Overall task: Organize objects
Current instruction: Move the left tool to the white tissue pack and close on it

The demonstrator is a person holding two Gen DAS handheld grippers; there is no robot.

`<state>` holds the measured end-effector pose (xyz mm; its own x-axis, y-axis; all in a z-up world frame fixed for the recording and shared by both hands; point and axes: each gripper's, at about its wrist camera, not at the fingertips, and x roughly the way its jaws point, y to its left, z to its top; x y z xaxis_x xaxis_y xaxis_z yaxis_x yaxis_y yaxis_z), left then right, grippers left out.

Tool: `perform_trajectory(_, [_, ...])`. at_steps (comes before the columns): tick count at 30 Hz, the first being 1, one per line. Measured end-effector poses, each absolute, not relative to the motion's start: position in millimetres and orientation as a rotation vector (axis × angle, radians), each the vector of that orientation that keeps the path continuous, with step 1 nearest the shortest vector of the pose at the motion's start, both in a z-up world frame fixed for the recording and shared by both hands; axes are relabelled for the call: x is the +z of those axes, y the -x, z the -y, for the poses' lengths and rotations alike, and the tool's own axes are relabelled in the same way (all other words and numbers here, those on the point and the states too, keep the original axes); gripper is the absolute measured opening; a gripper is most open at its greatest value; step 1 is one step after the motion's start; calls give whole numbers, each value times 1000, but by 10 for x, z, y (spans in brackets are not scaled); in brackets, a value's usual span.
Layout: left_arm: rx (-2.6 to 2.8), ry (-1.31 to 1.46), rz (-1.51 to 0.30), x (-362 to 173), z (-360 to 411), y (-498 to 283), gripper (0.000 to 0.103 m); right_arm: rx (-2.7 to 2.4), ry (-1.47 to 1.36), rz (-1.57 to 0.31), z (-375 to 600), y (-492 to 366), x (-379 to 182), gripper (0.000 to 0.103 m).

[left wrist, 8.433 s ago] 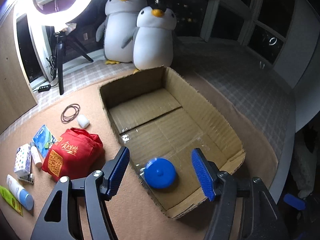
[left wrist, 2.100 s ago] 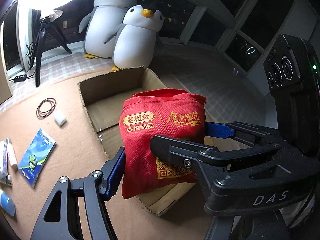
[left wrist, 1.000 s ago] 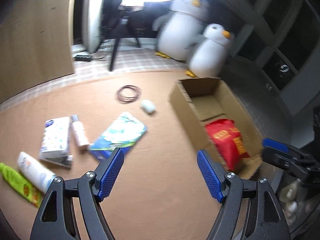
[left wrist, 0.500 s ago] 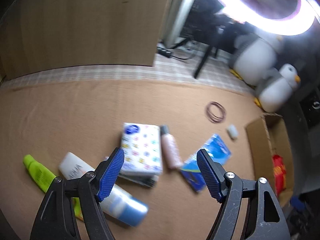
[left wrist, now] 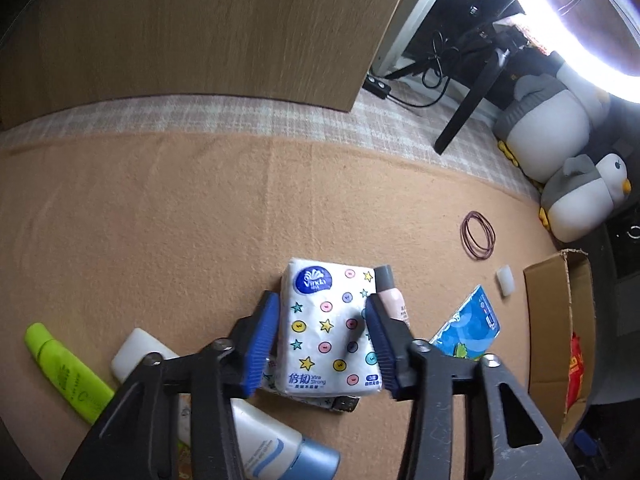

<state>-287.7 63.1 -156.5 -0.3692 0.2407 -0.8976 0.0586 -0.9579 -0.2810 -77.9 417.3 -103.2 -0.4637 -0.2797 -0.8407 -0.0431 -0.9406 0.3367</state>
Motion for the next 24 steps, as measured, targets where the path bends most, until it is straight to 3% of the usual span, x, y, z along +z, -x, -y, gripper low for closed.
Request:
perform_trajectory(6, [2430,1688,401,-1589,-698,2824,34,-2527,-1564,470,-4167,770,-1067,84])
perform_trajectory(24, [2367,1629,254,-1558,-1201,2069,33,-2478,-1570,459,-4036,825,-1147,84])
